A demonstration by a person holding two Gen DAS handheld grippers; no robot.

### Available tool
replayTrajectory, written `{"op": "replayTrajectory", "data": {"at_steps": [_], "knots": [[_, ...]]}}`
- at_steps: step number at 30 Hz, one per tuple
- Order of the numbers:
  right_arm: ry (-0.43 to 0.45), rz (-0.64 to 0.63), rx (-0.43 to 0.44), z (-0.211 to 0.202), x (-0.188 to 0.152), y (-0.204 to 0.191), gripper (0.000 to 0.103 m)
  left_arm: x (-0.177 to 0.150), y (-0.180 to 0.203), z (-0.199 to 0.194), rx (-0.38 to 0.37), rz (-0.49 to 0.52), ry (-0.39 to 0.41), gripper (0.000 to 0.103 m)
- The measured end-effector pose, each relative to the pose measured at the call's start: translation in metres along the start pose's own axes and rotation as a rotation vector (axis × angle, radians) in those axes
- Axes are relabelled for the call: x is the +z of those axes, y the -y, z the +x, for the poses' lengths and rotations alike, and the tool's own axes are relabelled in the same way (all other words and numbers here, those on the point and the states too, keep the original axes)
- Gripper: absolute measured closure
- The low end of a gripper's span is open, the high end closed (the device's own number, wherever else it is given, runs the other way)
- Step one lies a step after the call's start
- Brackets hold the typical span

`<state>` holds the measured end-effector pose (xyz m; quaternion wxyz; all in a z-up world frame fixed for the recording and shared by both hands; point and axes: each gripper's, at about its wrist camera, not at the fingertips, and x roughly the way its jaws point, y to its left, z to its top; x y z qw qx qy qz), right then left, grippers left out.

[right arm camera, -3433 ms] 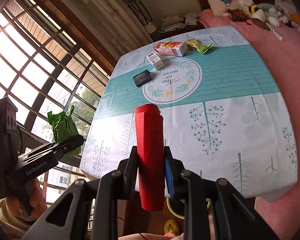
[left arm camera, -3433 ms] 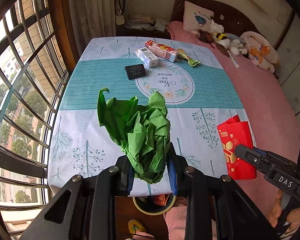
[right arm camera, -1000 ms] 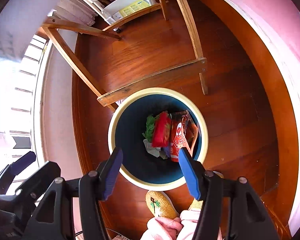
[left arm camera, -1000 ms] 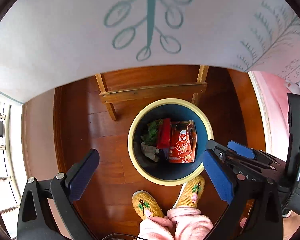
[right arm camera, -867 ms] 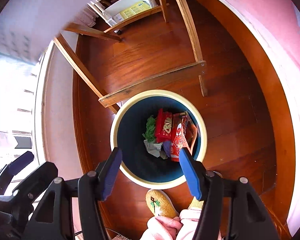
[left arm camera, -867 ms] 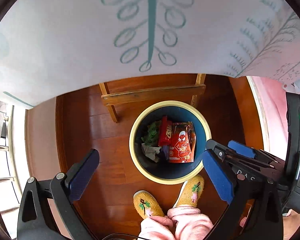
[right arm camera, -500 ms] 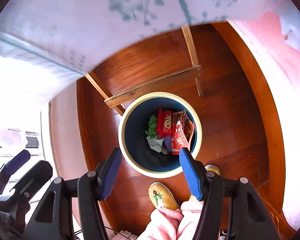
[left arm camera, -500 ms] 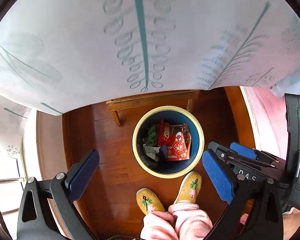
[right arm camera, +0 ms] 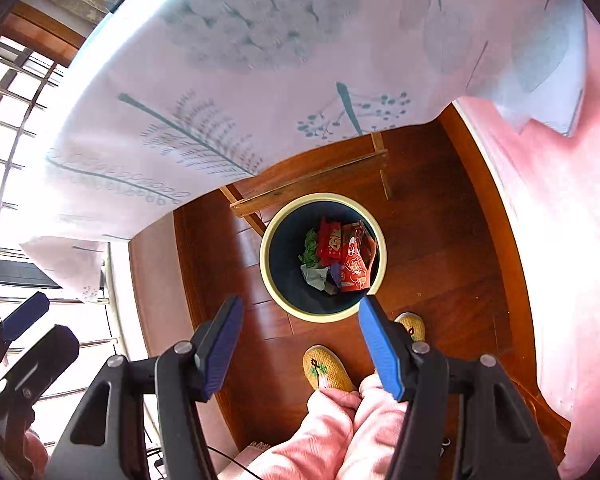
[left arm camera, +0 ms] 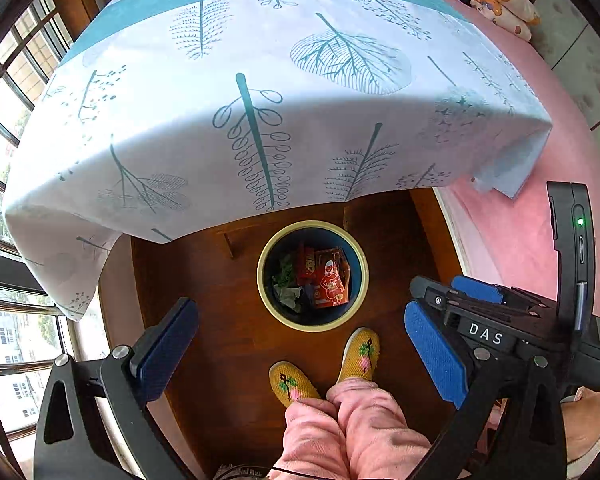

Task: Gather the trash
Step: 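Raise both tools back toward the table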

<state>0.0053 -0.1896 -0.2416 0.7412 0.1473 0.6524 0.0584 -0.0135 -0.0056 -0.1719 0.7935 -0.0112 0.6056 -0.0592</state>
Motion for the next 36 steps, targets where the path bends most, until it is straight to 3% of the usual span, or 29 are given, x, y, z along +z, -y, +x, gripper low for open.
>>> {"op": "replayTrajectory", "data": {"at_steps": [10,16,29,36], "knots": [[0.065,-0.056,0.007,-0.076,-0.002,-0.028,0.042,0.012,0.007,-0.096,0.01,0.045,0.116,0.001],[0.185,-0.085,0.011,-0.124,0.012,-0.045,0.042,0.031,0.007,-0.136,-0.016,0.057,0.204,0.001],[0.398,-0.11,0.006,-0.2,0.047,-0.074,0.042,0.067,-0.011,-0.174,-0.045,0.06,0.32,0.001],[0.461,-0.146,0.017,-0.22,0.075,-0.087,0.042,0.093,-0.022,-0.184,0.023,0.053,0.4,0.001]]}}
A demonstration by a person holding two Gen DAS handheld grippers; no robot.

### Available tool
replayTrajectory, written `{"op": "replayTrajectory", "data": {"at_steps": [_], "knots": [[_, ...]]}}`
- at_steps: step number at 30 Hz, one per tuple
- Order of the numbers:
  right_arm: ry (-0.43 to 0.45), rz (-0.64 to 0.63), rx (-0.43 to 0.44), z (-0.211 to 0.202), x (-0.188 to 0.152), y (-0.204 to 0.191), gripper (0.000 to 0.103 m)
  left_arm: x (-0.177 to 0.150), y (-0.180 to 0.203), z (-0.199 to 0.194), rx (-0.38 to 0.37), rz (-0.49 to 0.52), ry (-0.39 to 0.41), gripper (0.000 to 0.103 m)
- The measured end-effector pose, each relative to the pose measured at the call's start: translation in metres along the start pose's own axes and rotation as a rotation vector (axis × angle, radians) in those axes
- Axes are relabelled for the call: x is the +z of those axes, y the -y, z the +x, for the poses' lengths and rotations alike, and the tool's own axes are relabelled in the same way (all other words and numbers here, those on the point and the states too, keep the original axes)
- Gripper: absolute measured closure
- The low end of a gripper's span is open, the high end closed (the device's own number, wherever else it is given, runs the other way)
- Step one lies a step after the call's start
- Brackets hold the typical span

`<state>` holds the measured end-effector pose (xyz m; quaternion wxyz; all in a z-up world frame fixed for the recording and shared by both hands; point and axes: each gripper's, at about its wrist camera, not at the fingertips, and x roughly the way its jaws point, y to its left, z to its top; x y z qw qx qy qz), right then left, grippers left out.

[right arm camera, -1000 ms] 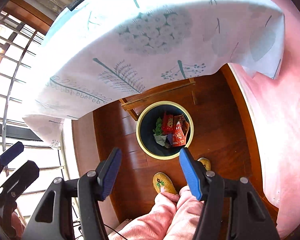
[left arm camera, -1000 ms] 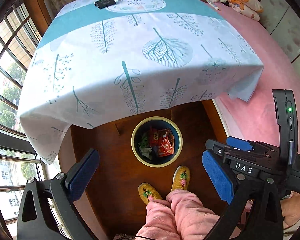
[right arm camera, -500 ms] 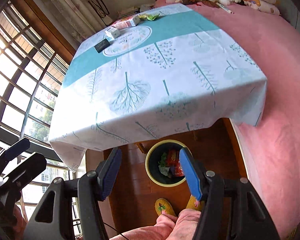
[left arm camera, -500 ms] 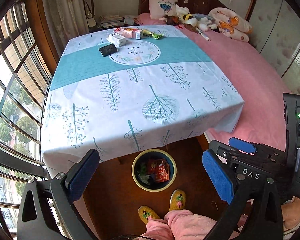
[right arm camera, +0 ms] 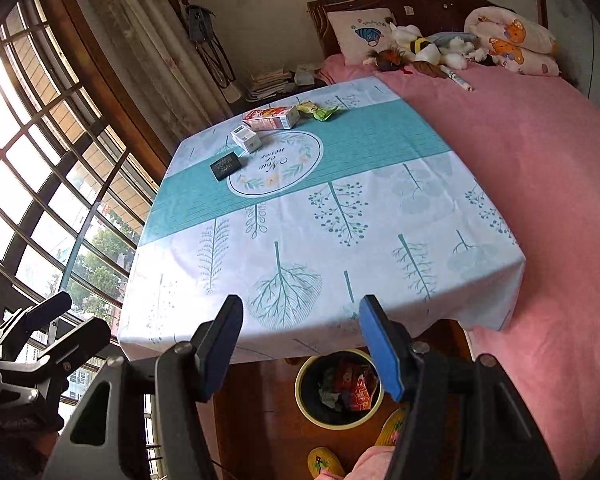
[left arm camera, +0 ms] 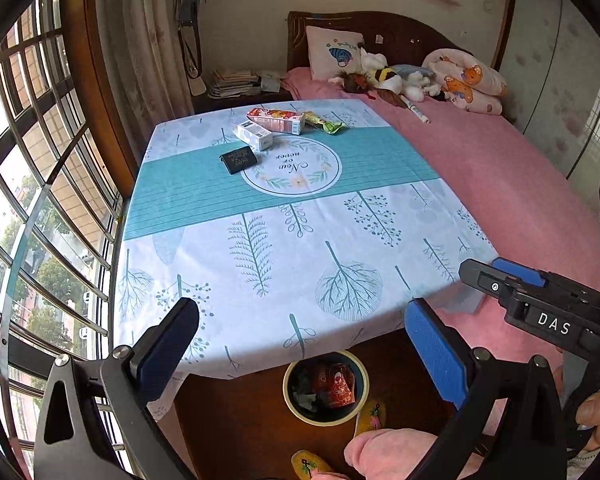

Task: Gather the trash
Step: 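Raise both tools back toward the table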

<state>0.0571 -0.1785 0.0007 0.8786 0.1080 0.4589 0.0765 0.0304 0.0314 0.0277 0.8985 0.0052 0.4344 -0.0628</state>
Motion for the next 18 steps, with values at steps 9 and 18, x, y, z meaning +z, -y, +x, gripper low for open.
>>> {"op": "replayTrajectory", "data": {"at_steps": [9,18], "knots": [[0.009,-0.04,0.051,0.043,0.064,0.007,0.042,0.067,-0.02,0.045,0.118,-0.016,0.015,0.001],[-0.076,-0.101,0.114,0.141,0.166,0.042,0.042,0.158,-0.04,0.143,0.263,-0.113,-0.052,0.001]]}}
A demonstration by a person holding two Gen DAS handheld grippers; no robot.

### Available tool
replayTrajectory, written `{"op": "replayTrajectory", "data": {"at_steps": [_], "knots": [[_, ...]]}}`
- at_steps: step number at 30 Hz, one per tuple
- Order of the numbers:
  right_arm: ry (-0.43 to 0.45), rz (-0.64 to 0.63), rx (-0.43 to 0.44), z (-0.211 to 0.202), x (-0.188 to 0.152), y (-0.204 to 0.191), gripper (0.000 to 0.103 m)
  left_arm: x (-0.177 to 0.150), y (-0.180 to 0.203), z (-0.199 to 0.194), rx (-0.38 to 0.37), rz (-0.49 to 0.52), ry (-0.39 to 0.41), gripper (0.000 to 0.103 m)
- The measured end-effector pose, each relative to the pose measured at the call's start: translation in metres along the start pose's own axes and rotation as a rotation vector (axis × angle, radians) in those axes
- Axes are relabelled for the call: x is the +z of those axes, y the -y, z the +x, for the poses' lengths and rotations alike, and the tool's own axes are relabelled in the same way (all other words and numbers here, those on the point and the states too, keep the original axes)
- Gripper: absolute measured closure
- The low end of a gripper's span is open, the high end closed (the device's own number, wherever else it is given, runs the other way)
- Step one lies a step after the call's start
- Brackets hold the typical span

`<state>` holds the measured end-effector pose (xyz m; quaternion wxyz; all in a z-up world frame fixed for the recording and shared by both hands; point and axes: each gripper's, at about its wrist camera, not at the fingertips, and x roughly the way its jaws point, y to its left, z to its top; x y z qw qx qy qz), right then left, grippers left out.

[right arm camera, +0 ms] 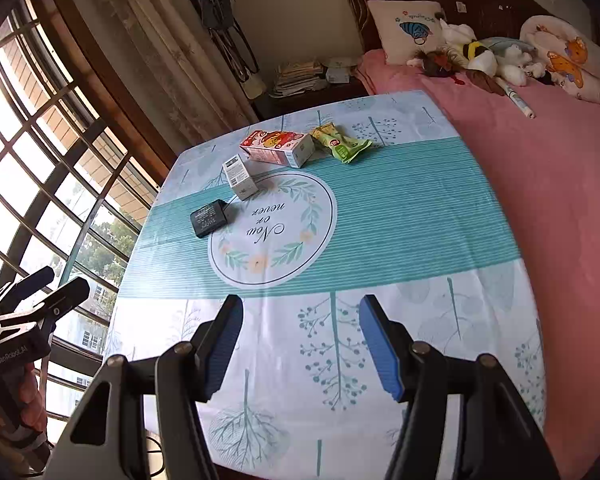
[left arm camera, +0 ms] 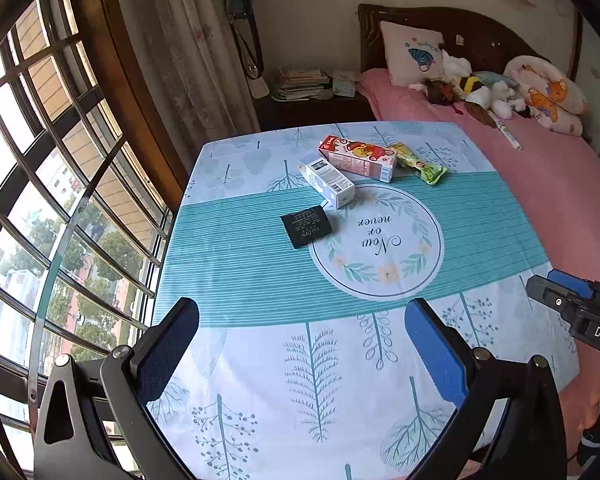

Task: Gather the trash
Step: 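Raise both tools back toward the table, then grasp the black TALON box with the left tool while the right tool grasps the green snack bag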

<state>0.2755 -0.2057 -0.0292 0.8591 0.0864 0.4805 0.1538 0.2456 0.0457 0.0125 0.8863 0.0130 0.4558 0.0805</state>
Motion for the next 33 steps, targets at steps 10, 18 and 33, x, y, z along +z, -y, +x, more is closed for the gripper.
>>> {"op": "replayTrajectory", "data": {"at_steps": [10,18,33], "knots": [[-0.073,-0.067,0.046,0.091,0.103,0.055,0.042,0.057,0.002,0.13,0.054,-0.17,-0.207,0.001],[-0.11,-0.117,0.053,0.154,0.148,0.069,0.033,0.071,-0.007,0.193,0.094,-0.288,-0.311,0.001],[-0.177,-0.262,-0.014,0.237,0.19,0.062,0.026,0.072,-0.019,0.241,0.112,-0.389,-0.4,0.001]]}}
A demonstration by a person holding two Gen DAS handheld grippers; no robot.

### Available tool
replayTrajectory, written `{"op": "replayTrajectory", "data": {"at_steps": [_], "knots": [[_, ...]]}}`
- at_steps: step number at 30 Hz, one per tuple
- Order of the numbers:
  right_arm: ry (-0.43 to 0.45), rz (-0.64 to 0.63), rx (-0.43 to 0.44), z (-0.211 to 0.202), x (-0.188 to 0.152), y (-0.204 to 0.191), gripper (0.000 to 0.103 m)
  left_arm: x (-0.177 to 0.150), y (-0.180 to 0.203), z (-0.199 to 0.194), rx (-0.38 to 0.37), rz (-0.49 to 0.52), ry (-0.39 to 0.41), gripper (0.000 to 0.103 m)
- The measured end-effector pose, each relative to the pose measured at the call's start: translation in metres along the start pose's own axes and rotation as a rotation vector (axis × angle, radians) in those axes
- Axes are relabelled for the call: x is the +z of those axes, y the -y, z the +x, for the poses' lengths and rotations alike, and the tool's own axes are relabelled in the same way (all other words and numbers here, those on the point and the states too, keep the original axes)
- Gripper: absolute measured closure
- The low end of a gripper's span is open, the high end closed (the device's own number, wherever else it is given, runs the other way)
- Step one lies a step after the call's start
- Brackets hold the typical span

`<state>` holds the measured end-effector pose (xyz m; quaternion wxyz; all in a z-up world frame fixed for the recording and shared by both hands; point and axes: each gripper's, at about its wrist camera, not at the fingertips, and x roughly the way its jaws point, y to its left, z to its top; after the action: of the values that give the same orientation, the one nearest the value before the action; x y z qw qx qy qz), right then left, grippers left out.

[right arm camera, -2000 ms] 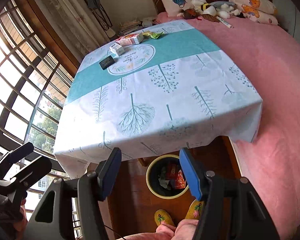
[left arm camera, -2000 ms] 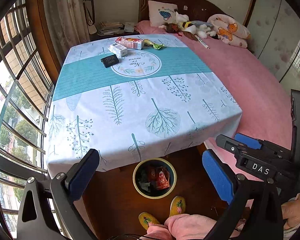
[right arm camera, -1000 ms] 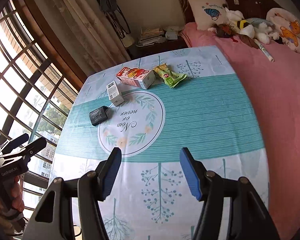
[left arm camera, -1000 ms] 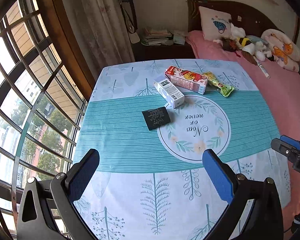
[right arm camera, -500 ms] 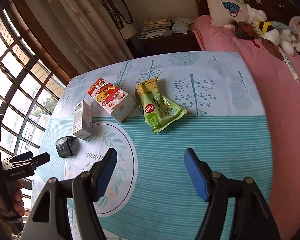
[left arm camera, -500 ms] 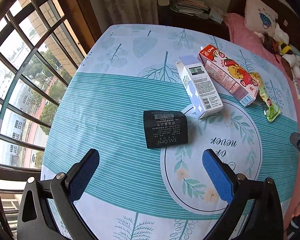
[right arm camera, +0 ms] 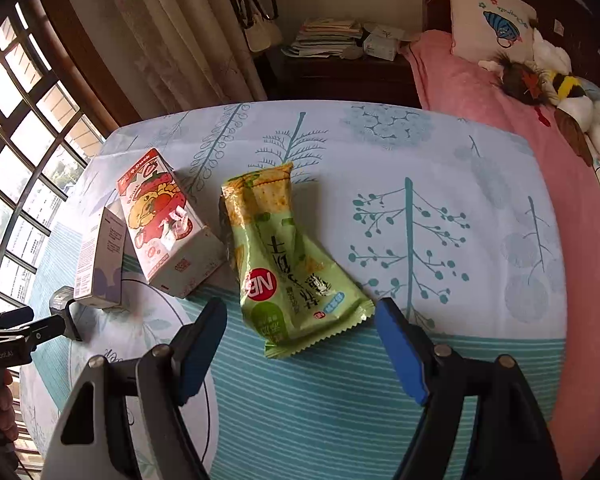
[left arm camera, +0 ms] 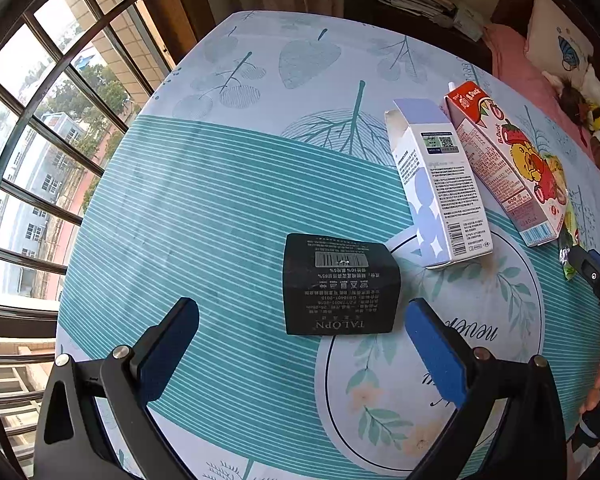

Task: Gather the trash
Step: 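Grasp the black TALON box with the left tool while the right tool grasps the green snack bag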

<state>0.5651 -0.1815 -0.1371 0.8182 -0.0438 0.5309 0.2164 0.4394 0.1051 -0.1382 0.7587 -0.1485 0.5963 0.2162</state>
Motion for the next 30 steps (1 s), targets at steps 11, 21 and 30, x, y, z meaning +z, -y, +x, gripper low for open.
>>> {"op": "replayTrajectory", "data": {"at_steps": [11,21,30], "knots": [[-0.034,-0.106,-0.041,0.012,0.004,-0.011,0.026,0.014,-0.004,0.013,-0.001,-0.054,-0.028,0.001],[0.036,-0.212,-0.034,-0.008,0.013,-0.024,0.019,0.018,-0.017,0.023,-0.032,-0.09,-0.073,0.024],[-0.006,-0.246,-0.071,0.022,0.024,-0.026,0.019,0.011,-0.029,0.02,-0.092,-0.119,-0.069,0.023]]}}
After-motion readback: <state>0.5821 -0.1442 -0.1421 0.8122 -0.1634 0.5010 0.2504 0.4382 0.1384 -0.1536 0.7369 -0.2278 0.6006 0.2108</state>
